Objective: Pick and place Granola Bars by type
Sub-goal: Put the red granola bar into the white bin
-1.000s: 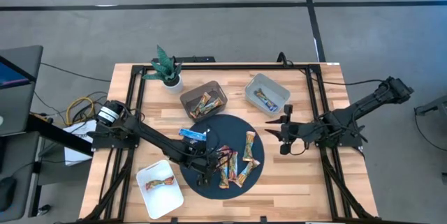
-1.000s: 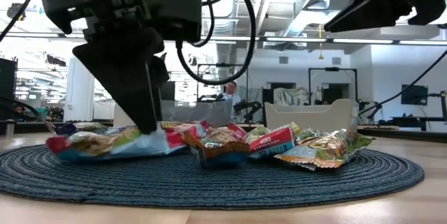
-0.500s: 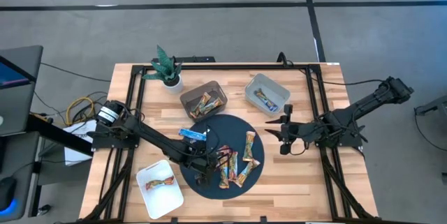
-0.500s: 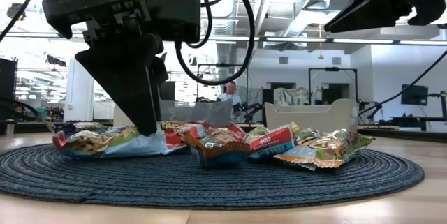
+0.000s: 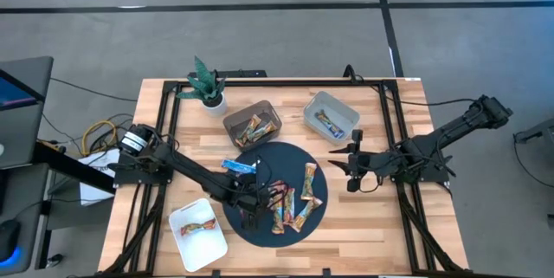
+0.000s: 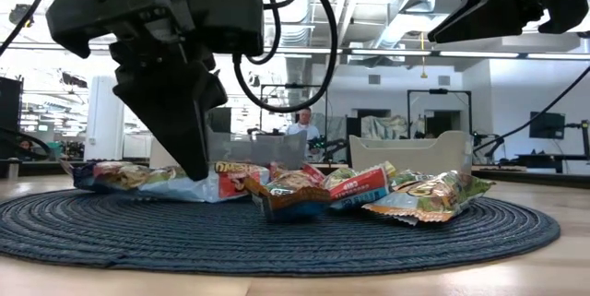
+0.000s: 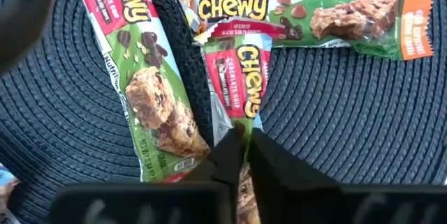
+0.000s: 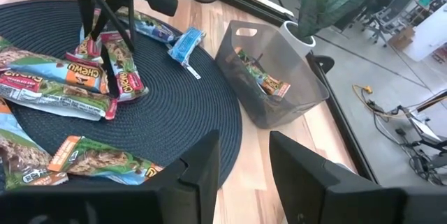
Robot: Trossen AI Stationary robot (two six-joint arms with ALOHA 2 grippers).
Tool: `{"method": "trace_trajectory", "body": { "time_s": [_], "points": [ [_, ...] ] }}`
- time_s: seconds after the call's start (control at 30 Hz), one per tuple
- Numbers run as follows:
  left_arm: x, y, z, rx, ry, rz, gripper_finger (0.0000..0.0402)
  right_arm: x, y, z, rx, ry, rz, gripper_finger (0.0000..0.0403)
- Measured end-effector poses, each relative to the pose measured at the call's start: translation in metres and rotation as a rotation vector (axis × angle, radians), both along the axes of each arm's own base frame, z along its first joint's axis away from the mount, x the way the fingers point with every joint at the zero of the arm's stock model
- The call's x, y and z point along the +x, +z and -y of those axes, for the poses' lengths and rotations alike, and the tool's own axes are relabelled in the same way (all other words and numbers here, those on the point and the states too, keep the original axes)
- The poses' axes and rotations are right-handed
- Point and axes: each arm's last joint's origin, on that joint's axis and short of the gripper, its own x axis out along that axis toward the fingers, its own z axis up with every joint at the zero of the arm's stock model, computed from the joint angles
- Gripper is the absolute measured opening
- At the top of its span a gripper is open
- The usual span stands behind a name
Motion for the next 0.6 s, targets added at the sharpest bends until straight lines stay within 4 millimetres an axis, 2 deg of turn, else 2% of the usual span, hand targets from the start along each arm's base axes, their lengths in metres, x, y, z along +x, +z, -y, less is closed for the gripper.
{"method": "trace_trajectory", "body": {
  "time_s": [0.27, 0.6],
  "points": [
    [0.003, 0.004, 0.000, 0.015, -0.032, 0.004, 0.0002, 0.000, 0.000, 0.000, 0.000, 0.000, 0.000, 0.0118],
    [0.009, 0.041, 0.004, 0.133, -0.056, -0.059, 0.0000, 0.000, 0.000, 0.000, 0.000, 0.000, -0.001, 0.0118]
  ]
}}
